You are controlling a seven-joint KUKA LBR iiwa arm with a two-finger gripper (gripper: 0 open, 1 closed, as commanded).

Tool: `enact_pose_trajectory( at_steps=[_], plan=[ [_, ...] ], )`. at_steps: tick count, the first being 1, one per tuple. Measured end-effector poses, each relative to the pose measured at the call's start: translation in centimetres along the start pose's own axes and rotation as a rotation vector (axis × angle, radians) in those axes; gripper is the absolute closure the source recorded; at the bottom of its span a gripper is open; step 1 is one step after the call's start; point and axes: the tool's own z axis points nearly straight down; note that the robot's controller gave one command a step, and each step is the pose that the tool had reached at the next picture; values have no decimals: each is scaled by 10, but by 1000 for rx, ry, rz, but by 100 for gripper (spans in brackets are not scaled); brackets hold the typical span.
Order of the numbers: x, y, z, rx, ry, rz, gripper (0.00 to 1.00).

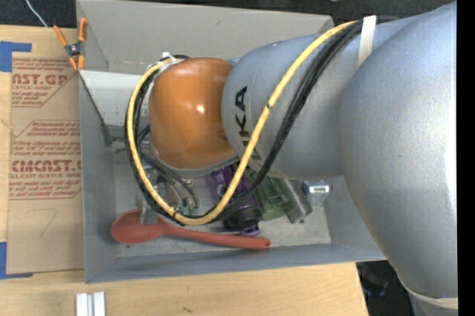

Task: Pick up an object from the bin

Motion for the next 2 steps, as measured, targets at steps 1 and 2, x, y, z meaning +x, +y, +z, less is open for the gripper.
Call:
enact_pose_trajectory(
  at_steps=[1, 2],
  plan=[
    [-3, -5, 120, 3, 3, 4, 100],
    [-16, -24, 119, -3, -1, 91, 100]
  ],
)
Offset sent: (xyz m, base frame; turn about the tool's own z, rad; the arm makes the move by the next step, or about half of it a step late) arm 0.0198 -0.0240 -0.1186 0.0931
